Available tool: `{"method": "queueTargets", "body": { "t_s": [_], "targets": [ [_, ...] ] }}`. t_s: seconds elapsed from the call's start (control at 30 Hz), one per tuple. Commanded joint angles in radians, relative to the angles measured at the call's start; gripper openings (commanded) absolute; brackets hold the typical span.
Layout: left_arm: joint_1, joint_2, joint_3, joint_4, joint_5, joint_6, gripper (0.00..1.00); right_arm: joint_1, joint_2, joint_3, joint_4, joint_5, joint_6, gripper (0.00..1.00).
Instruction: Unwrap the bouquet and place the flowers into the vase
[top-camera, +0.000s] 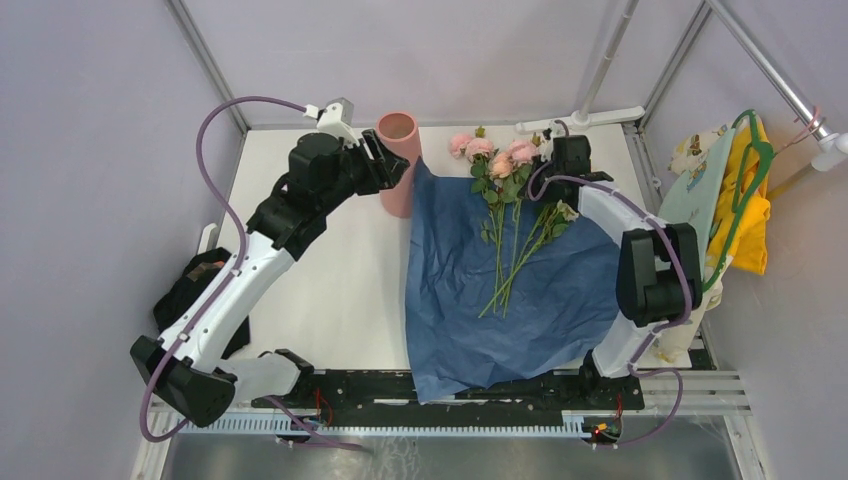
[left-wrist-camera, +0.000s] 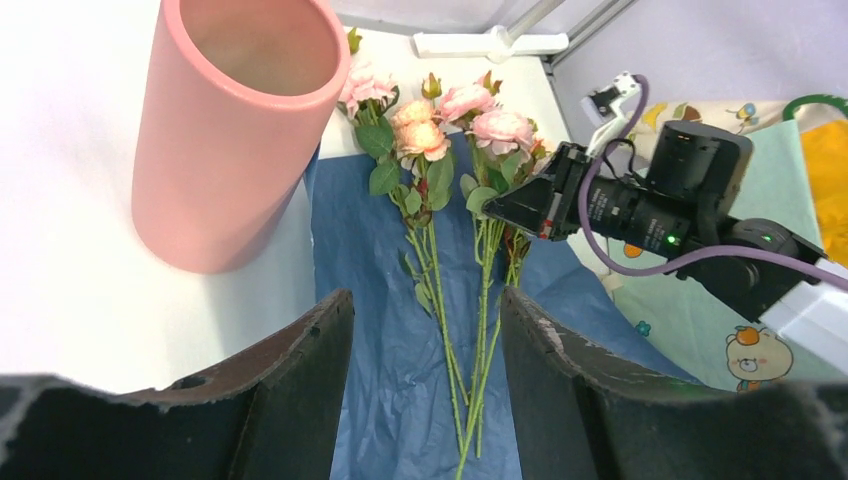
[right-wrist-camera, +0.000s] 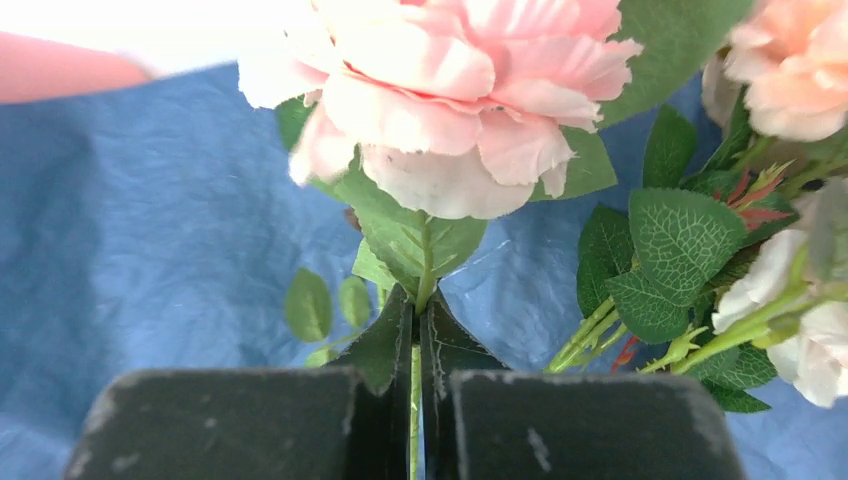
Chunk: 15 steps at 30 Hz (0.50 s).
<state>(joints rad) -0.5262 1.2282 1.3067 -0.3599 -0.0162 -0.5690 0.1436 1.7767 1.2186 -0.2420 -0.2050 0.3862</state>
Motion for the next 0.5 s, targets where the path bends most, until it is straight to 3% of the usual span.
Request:
{"method": "queueTargets", "body": {
  "t_s": [0.0,0.23,0.47],
  "targets": [
    [-0.006,-0.031,0.005,0.017,-0.016,0.015,0.62,0.001,-0.125,0.006,0.054,-0.007,0.007,0.00],
    [-0.008,-0.052,-0.007,0.014,-0.017,0.017,0.63,0.001,-0.220,-0.061,0.192,-0.101,0.058,0.00],
    [-0.008,-0.068,-0.007,0.012,-0.019,0.018,0.63,0.007,-0.205,-0.035,0.312,-0.263,0.130,0.00]
  ]
}}
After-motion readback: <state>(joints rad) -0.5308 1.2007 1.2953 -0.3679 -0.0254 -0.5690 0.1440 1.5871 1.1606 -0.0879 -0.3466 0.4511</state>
